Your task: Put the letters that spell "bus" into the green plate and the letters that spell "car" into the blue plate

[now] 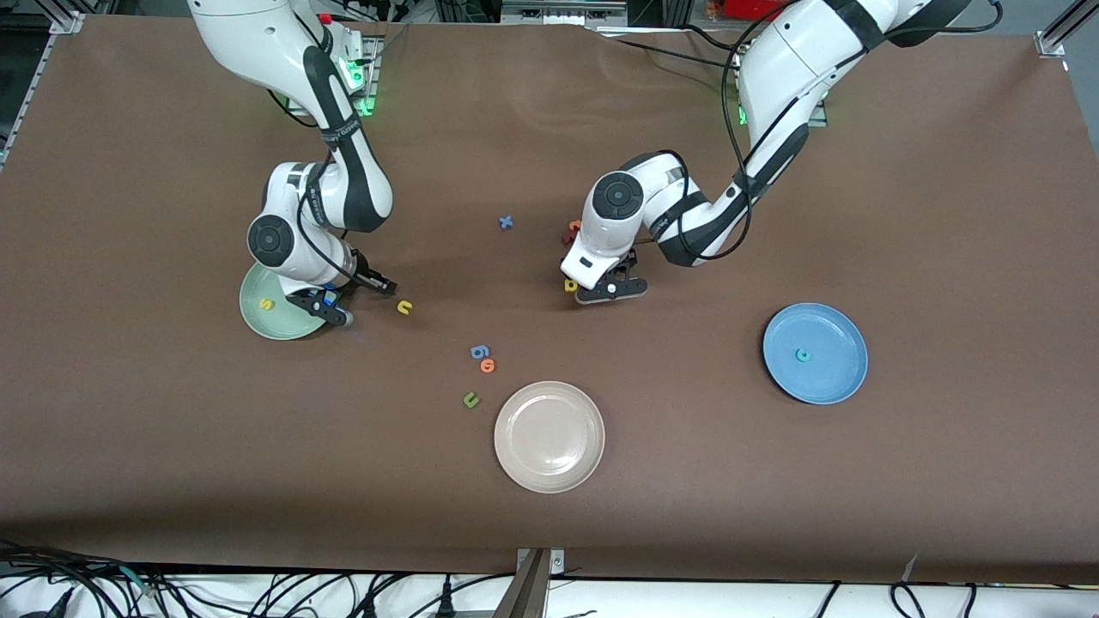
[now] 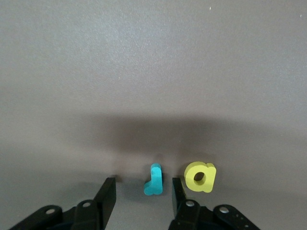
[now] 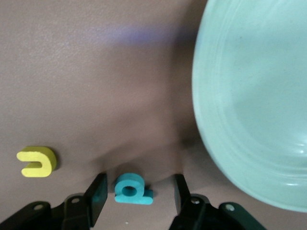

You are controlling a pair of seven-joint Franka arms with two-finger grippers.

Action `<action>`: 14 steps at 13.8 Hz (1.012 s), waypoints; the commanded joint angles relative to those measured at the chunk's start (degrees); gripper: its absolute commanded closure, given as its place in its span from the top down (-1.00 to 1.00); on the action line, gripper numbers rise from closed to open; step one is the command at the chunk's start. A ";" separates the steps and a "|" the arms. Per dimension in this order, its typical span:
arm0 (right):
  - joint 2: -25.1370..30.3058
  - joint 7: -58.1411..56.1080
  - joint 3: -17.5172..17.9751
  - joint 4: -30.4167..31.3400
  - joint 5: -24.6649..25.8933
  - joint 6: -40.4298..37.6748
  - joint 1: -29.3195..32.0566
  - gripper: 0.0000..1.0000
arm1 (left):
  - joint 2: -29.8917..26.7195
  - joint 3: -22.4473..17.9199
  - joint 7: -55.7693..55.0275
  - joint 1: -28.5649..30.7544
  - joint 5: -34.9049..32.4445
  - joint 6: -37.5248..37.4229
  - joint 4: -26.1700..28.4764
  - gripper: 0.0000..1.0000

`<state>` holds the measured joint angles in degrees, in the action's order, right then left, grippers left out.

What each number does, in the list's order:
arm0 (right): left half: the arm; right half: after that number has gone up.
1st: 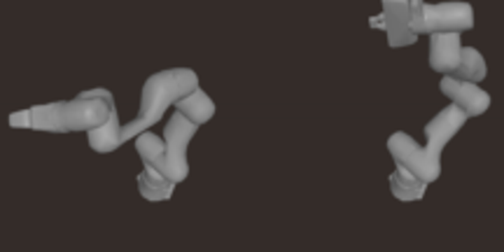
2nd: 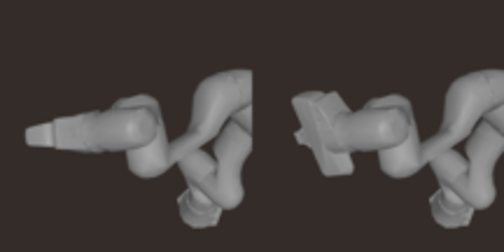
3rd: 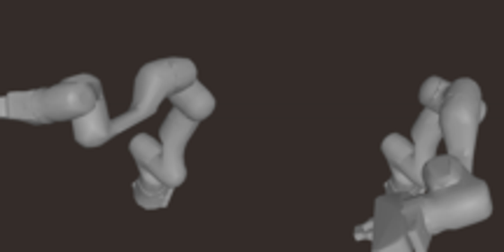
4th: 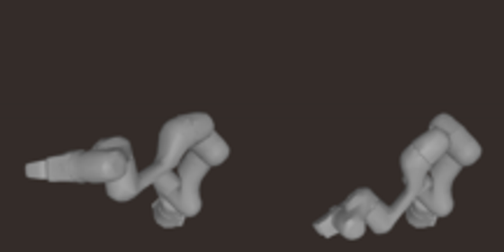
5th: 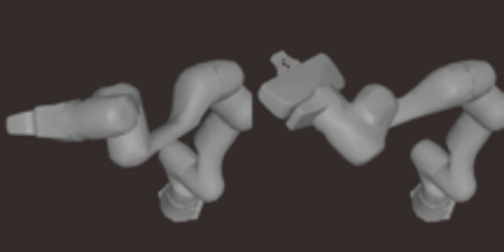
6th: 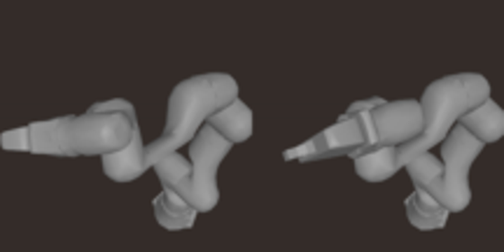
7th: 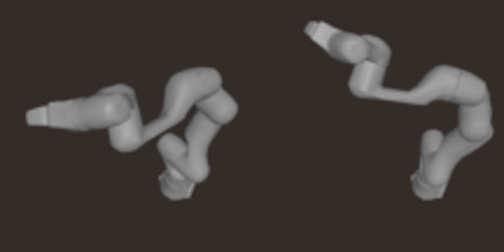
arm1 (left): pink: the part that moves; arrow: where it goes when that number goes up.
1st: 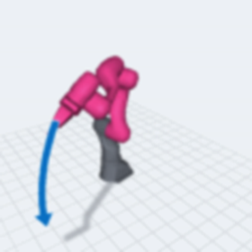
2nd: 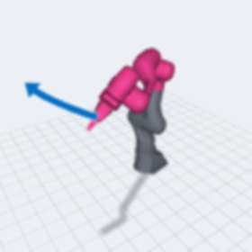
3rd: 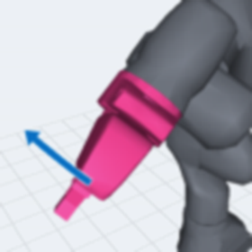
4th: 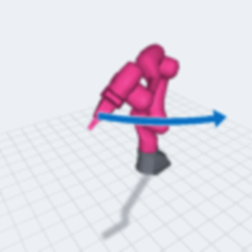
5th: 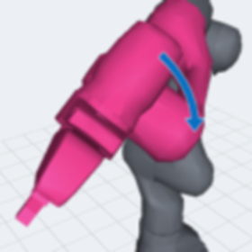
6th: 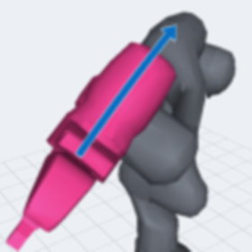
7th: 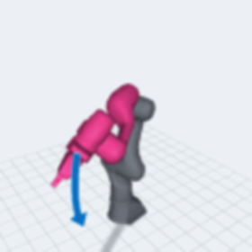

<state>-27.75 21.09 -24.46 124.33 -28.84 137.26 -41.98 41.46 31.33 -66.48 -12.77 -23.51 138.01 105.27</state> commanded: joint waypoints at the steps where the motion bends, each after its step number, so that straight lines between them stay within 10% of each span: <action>1: 1.21 -1.84 0.12 1.88 -1.22 1.70 0.32 0.21 | 0.46 -0.48 -1.54 -0.68 -1.80 0.06 -0.42 -0.05; 14: 1.03 -1.93 0.56 1.62 -4.65 1.35 0.23 -0.02 | 0.20 -0.57 -1.02 -0.06 -1.80 -2.38 -1.99 -0.74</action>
<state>-27.64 20.90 -24.57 124.47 -31.42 137.56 -41.90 41.80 31.03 -66.60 -12.75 -23.51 137.82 104.90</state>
